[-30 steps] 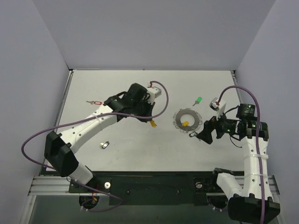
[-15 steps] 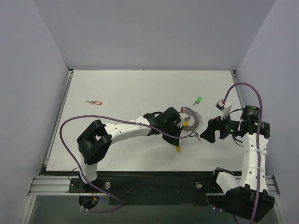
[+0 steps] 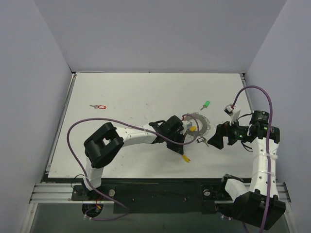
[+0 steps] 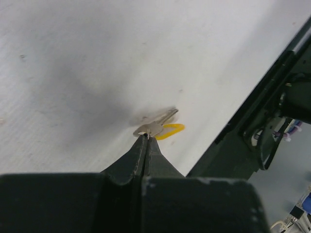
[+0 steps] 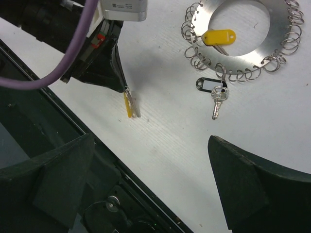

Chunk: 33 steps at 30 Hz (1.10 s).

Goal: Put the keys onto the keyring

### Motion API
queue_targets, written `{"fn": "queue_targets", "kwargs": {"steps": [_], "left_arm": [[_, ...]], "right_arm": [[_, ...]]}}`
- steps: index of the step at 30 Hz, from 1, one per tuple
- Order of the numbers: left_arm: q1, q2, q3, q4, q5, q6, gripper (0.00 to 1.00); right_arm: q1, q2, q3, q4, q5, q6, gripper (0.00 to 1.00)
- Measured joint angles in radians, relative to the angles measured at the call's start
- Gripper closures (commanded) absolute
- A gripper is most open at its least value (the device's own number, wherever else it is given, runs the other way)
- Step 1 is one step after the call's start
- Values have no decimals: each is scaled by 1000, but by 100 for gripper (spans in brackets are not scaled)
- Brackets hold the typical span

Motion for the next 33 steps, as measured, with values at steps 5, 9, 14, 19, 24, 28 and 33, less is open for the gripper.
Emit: {"fn": "queue_targets", "kwargs": {"steps": [5,9,14,19,24,28,33], "left_arm": [[52,22,-43,9,-8,-1,99],[86,22,-67,14,-15,1,96],[102,22,-71,21,-21,6,76],[105,14,-71,21,-43,10,55],[120,-102,-134,18,-88,21,47],[174,-299,-194,14,-140,64,41],[302,-591,-252,23,-169,146,18]], "right_arm": [[0,0,-2,0,-6,0,3],[0,3,-4,0,-7,0,3],[0,14,-5,0,-8,0,3],[0,22,-5,0,-7,-4,3],[8,39,-4,-28,-6,-73,4],[97,85,31,-100,52,-185,5],[256,162,119,-111,139,-240,10]]}}
